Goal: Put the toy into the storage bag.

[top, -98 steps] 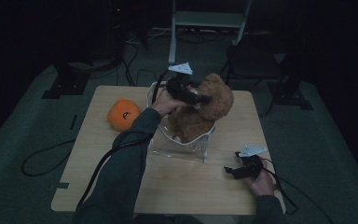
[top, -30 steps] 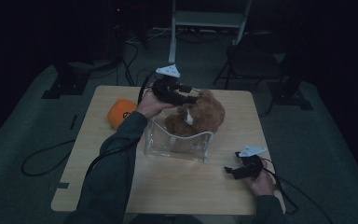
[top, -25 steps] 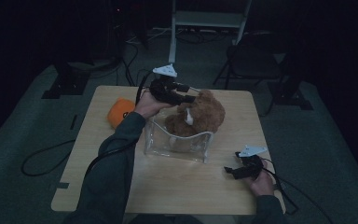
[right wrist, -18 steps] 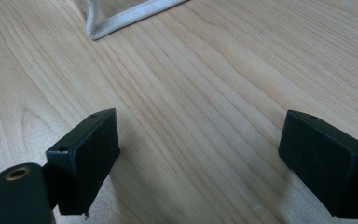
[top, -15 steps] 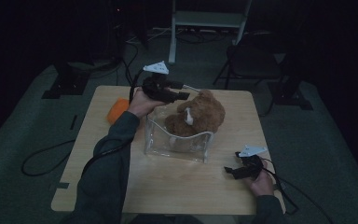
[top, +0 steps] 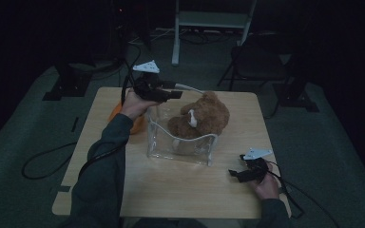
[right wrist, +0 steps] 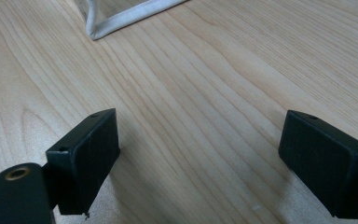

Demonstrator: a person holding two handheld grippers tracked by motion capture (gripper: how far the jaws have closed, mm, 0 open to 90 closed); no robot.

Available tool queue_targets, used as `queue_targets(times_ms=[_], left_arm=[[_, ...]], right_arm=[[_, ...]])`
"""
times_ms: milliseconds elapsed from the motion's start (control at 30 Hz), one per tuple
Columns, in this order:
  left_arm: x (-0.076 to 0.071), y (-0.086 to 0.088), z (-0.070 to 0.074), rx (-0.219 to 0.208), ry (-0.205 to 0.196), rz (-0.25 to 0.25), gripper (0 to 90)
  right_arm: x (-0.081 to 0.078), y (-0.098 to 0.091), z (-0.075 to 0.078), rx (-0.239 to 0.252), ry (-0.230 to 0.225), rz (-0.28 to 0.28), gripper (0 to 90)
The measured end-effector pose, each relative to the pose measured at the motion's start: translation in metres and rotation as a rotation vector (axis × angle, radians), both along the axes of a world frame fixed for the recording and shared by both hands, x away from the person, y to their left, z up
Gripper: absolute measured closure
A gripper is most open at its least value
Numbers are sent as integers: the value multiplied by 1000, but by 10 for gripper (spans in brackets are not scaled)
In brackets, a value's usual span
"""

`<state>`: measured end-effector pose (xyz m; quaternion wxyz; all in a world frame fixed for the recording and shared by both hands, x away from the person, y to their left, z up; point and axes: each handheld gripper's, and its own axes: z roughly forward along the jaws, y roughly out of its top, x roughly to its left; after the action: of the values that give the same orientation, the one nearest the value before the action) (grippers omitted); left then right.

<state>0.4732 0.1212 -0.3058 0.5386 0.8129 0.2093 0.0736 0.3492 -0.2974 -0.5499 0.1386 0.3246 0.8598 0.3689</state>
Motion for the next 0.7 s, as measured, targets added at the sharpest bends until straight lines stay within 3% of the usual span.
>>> queue_targets(times_ms=[567,700], left_arm=[[-3,30,1,-31,-2,60,394],[-4,39,1,-58,1,67,384]], right_arm=[[0,0,0,0,0,0,115],[0,0,0,-1,0,0,115]])
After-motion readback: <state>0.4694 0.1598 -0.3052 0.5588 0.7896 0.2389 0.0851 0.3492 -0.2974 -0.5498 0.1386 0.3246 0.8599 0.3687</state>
